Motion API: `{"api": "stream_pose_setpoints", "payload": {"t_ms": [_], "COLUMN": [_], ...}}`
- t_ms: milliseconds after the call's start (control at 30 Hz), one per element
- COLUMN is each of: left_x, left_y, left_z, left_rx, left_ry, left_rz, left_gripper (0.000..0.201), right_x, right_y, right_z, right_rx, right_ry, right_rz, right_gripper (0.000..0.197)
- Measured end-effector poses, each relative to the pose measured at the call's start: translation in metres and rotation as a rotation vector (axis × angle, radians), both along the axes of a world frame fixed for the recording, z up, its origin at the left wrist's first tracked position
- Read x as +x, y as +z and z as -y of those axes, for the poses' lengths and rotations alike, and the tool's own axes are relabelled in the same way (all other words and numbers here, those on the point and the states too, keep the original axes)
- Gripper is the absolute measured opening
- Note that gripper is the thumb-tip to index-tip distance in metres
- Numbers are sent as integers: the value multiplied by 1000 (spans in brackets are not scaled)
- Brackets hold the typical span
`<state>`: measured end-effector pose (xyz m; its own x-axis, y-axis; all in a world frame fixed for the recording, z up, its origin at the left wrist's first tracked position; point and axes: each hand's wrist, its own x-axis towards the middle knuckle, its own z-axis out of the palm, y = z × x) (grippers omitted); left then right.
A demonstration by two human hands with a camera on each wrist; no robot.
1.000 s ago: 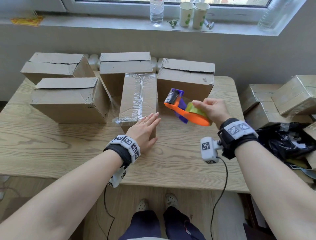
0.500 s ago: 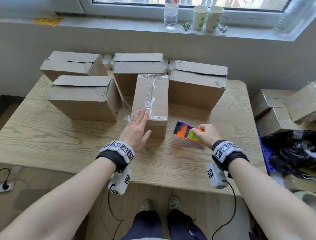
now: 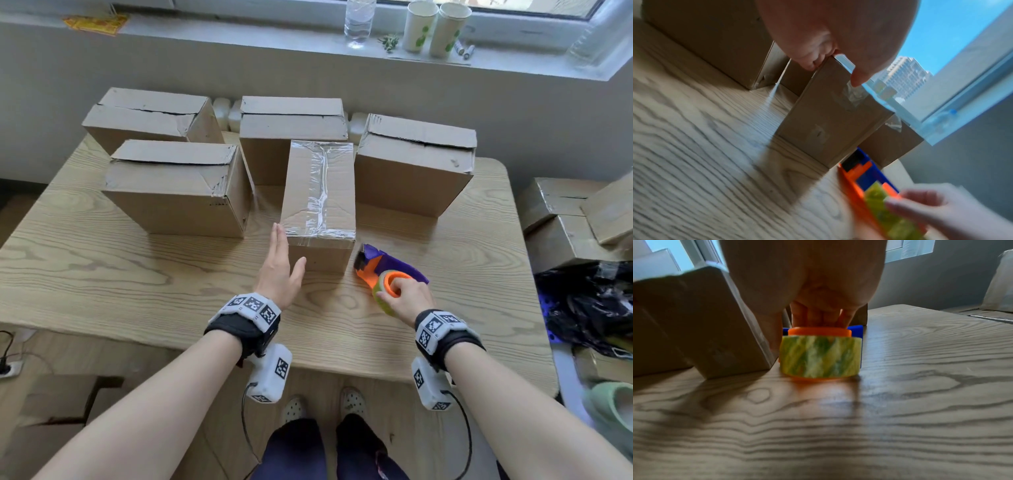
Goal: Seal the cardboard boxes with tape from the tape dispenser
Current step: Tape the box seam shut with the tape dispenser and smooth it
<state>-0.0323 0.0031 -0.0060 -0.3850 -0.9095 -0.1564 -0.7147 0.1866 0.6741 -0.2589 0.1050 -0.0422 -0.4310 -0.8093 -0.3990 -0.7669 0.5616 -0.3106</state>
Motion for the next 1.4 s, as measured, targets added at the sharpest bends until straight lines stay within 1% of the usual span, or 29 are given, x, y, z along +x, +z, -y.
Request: {"api": "stream_pose_setpoints", "payload": {"t_ms": [133, 233, 300, 367, 400, 433, 467, 533, 567, 633, 667, 733, 833, 933, 1000, 1067, 1100, 1167, 1267, 1333, 1400], "left_x": [-1, -1, -2, -2, -2, -3, -3, -3, -3, -2, -2, -1, 1, 5, 8, 11, 13, 13, 12, 11, 11], "left_y": [-1, 0, 0, 1, 1, 2, 2, 3, 4, 5, 5, 6, 7, 7, 6, 6, 6, 9, 10, 10, 9], "left_z": [4, 5, 6, 6, 6, 7, 7, 8, 8, 9, 10, 12, 13, 17, 24, 31, 34, 36, 41, 46, 51], "left_rx": [7, 17, 27, 42, 46, 50, 52, 56, 54, 51, 51, 58, 85, 78, 59, 40, 37, 22, -69, -113, -160], "left_ry": [43, 42, 52, 64, 68, 71, 75, 84, 90, 100, 103, 106, 96, 97, 97, 104, 108, 101, 91, 75, 12], "left_rz": [-68, -89, -109, -129, -135, -137, -140, -150, -156, -158, -152, -141, -138, -139, -147, -172, -198, -218, -102, -52, 24], "left_gripper": [66, 64, 63, 62, 62, 62, 62, 62, 62, 62, 62, 60, 58, 51, 47, 45, 48, 55, 50, 44, 37], "right_x": [7, 12, 16, 20, 22, 23, 24, 32, 36, 46, 50, 56, 59, 60, 55, 49, 48, 47, 48, 48, 48], "right_y": [-13, -19, -16, -6, 0, 6, 12, 26, 33, 46, 51, 56, 52, 44, 42, 41, 40, 38, 35, 34, 32], "right_z": [-3, -4, -2, 2, 6, 9, 13, 23, 27, 35, 39, 43, 46, 50, 54, 58, 59, 61, 65, 66, 68], "right_rx": [93, 162, 176, 110, 29, -78, -197, -388, -441, -507, -514, -465, -391, -411, -449, -505, -524, -559, -607, -612, -611], "right_ry": [32, 55, 44, 18, -1, -29, -57, -82, -85, -84, -81, -78, -109, -152, -190, -210, -218, -243, -285, -283, -267], "right_rz": [-26, -17, -15, -119, -178, -189, -125, 120, 220, 332, 360, 399, 482, 559, 562, 514, 492, 485, 464, 407, 341], "right_gripper": [26, 36, 31, 25, 26, 27, 30, 44, 50, 59, 61, 64, 66, 69, 63, 47, 43, 44, 48, 44, 39]}}
